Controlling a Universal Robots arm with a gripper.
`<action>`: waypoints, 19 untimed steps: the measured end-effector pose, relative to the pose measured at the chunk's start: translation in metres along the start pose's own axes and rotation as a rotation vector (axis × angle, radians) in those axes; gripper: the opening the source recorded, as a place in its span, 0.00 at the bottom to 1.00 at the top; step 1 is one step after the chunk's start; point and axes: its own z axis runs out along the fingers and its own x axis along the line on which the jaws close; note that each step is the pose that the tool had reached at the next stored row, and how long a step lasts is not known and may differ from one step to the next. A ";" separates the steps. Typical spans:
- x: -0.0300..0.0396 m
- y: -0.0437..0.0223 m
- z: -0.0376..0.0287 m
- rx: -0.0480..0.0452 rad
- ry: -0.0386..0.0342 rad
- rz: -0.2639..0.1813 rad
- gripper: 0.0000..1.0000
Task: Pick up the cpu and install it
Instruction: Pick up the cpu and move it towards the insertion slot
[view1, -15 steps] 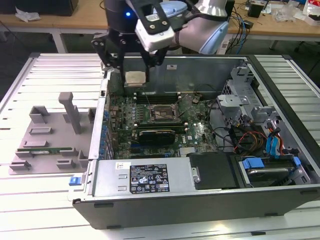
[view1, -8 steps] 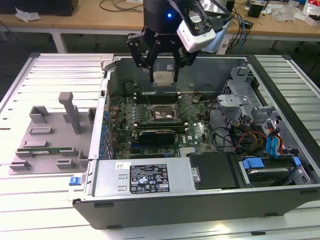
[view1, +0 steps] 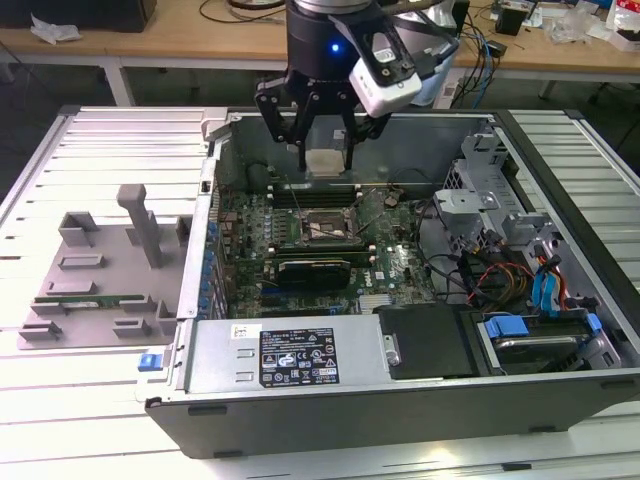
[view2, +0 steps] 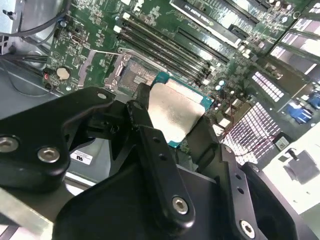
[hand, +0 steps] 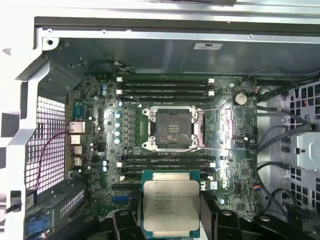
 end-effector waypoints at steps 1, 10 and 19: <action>0.0000 0.0022 0.0032 0.0002 0.0001 0.000 0.55; -0.0070 0.0139 0.0229 0.0023 0.0017 0.000 0.55; -0.0145 0.0389 0.0443 0.0033 0.0029 0.000 0.55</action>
